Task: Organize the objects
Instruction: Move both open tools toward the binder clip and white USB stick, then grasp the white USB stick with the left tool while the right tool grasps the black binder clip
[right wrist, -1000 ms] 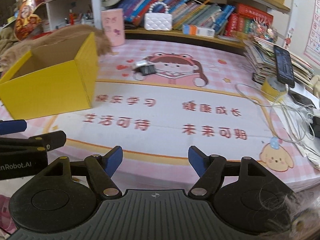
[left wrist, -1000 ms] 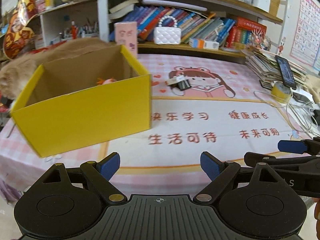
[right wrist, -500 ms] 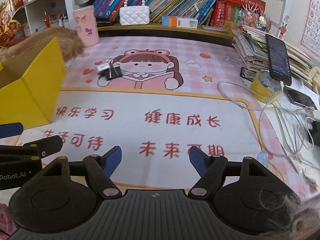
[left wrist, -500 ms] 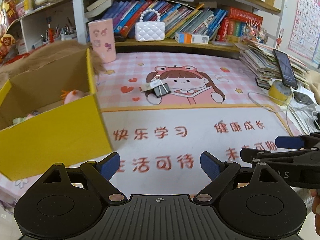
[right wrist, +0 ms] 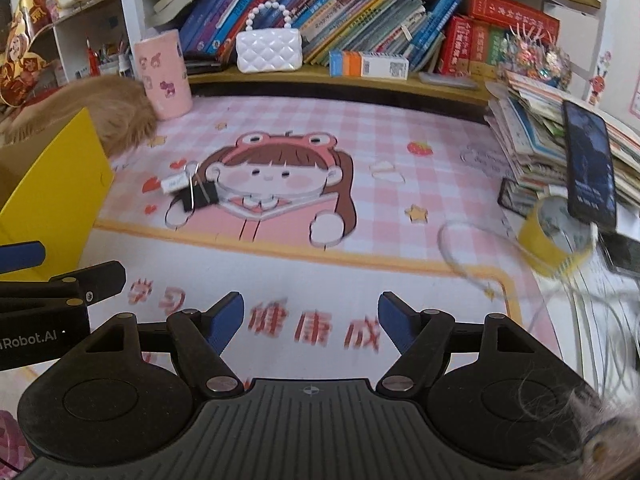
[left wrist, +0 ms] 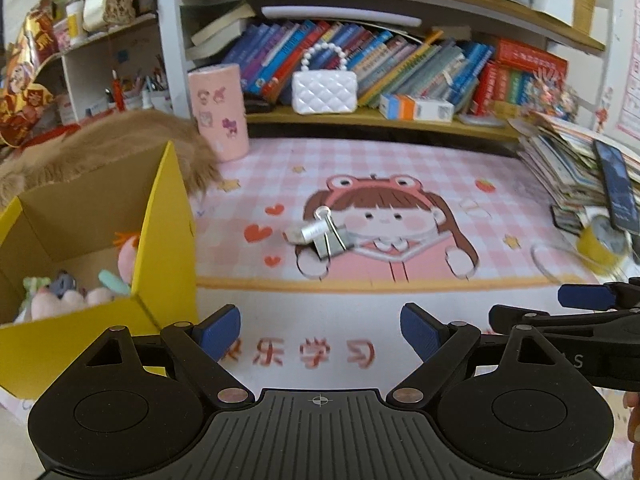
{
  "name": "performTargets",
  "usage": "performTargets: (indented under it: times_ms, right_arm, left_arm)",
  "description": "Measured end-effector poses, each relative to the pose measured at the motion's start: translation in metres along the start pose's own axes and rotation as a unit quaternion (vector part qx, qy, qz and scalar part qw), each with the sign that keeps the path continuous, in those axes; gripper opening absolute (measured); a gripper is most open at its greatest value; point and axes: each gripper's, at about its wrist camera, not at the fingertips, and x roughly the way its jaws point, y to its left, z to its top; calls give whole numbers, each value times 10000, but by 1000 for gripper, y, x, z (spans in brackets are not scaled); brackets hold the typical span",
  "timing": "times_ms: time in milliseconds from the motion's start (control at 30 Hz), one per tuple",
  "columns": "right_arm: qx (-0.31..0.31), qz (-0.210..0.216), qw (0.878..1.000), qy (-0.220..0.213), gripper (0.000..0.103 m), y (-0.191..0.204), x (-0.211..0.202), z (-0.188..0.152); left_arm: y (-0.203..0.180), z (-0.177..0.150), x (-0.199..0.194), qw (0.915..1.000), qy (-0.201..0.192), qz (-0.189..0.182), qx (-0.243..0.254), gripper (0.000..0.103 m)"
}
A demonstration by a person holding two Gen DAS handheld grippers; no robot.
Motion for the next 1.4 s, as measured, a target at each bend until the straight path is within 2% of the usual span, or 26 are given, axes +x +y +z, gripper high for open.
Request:
performTargets:
  times_ms: [300,367,633,833,900,1000,1033,1133,1400]
  right_arm:
    - [-120,184,9996,-196,70,-16,34,38]
    - [-147,198,9995,-216,70,-19,42,43]
    - [-242,322,9992,-30,70,-24,72,52]
    - [-357,493,9981,65,70,-21,82,54]
    - [-412,557,9976,79,69,-20,84,55]
    - [-538,696,9961,87,70,-15,86,55]
    - [-594,742,9954,86,69,-12,88,54]
    - [-749,932,9928,85,69,-3,92,53]
    - [-1253,1447,9815,-59,70,35,118,53]
  left_arm:
    - [-8,25,27,9993,-45,308,-205,89]
    - [-8,30,35,9989,-46,368,-290,83]
    - [1,49,83,9952,202,579,-757,82]
    - [9,56,126,9902,503,568,-1171,64]
    - [8,57,133,9895,521,548,-1233,63]
    - [10,58,142,9883,606,472,-1318,43]
    - [12,58,144,9878,633,391,-1369,32]
    - [17,57,137,9883,529,208,-1416,30]
    - [33,65,79,9876,115,332,-1529,28]
